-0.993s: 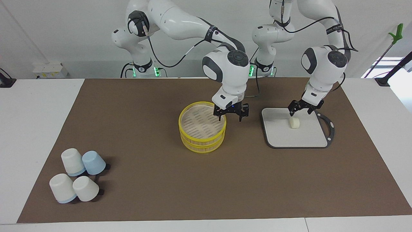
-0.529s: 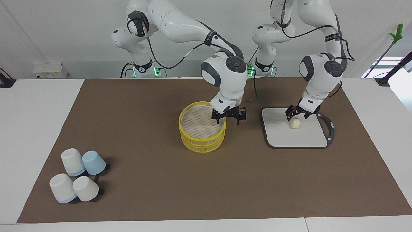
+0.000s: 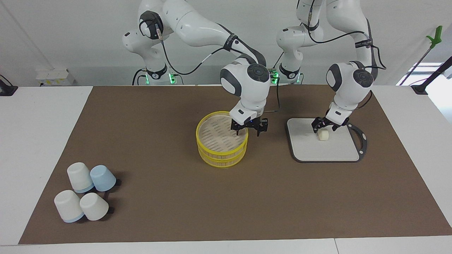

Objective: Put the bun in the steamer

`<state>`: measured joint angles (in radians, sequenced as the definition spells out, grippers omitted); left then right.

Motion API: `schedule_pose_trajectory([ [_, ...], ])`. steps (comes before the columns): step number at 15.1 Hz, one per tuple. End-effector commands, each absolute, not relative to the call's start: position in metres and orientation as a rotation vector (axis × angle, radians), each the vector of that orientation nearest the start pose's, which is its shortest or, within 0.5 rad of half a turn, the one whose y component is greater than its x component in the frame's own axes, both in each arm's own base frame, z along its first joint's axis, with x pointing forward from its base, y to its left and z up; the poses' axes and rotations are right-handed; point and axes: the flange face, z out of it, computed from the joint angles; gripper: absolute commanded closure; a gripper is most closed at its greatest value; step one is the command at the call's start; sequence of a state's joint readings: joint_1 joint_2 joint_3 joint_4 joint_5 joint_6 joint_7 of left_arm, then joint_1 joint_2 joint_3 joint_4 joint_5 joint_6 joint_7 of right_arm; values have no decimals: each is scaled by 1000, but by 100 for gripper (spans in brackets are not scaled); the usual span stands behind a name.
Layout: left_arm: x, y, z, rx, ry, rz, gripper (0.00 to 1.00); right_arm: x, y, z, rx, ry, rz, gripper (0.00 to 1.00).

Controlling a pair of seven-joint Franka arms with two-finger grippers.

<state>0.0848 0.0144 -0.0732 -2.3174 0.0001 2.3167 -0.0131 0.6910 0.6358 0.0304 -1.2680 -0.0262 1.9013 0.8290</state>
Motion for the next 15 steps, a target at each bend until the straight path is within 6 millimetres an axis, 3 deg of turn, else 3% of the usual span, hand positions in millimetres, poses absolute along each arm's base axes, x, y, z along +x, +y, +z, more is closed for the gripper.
schedule_pose_trajectory([
  [1, 506, 9, 323, -3138, -44, -2, 1, 546, 469, 386, -3166, 139, 5, 83],
  [2, 507, 9, 321, -3138, -44, -3, 1, 544, 471, 385, -3169, 134, 7, 100],
  [9, 511, 9, 308, -3141, -42, -12, 2, 540, 467, 392, -3212, 79, 66, 100],
  [12, 510, 9, 304, -3141, -42, 4, 7, 547, 463, 425, -3201, 92, 55, 100],
  [15, 508, 7, 304, -3141, -44, 36, 10, 554, 446, 476, -3130, 82, 0, 100],
])
